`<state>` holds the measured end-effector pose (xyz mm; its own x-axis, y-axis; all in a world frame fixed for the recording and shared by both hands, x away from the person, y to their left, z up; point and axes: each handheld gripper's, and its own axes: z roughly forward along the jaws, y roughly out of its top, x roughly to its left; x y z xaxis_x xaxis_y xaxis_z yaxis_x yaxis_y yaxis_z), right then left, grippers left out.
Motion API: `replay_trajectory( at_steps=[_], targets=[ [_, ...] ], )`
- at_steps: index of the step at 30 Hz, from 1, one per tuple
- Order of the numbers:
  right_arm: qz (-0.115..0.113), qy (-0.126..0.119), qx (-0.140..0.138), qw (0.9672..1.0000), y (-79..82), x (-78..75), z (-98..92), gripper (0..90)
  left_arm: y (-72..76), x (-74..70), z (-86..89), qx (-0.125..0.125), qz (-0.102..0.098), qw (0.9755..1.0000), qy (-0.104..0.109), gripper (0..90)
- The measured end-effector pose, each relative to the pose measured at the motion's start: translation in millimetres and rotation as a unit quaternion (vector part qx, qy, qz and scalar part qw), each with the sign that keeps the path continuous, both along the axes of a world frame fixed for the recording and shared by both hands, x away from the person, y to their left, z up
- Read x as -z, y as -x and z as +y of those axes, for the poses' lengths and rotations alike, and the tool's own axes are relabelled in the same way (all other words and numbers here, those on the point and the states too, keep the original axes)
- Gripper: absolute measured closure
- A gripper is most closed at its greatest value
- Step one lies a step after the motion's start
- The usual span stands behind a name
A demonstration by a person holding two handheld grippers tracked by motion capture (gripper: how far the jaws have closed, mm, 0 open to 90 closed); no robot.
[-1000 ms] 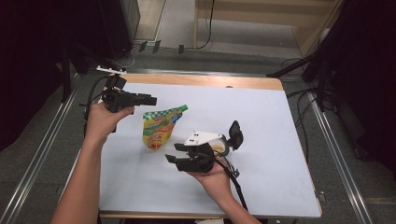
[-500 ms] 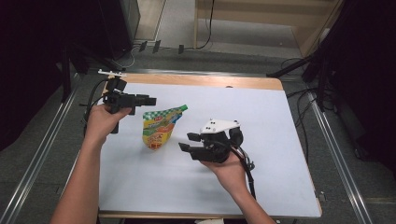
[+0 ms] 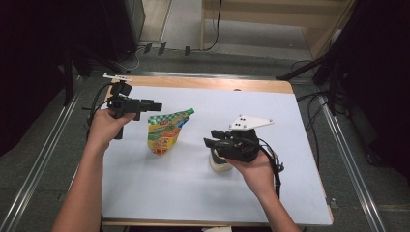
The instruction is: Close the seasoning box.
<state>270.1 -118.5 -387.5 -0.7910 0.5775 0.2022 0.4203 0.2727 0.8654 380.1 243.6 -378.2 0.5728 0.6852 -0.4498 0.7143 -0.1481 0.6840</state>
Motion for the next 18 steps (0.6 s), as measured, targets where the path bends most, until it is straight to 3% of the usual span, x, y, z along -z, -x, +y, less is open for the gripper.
replay_trajectory(
  at_steps=[10, 18],
  targets=[
    [0.009, -0.003, 0.021, 0.9997, -6.9, -6.5, -30.0, 69.9, 0.7, -0.3, 0.6, 0.002, -0.003, 1.0000, -0.002, 40.7],
    [0.008, -0.004, 0.035, 0.9993, -10.1, -12.6, -51.4, 80.7, 0.7, 0.7, 0.0, 0.005, -0.001, 1.0000, -0.004, 40.5]
  ],
)
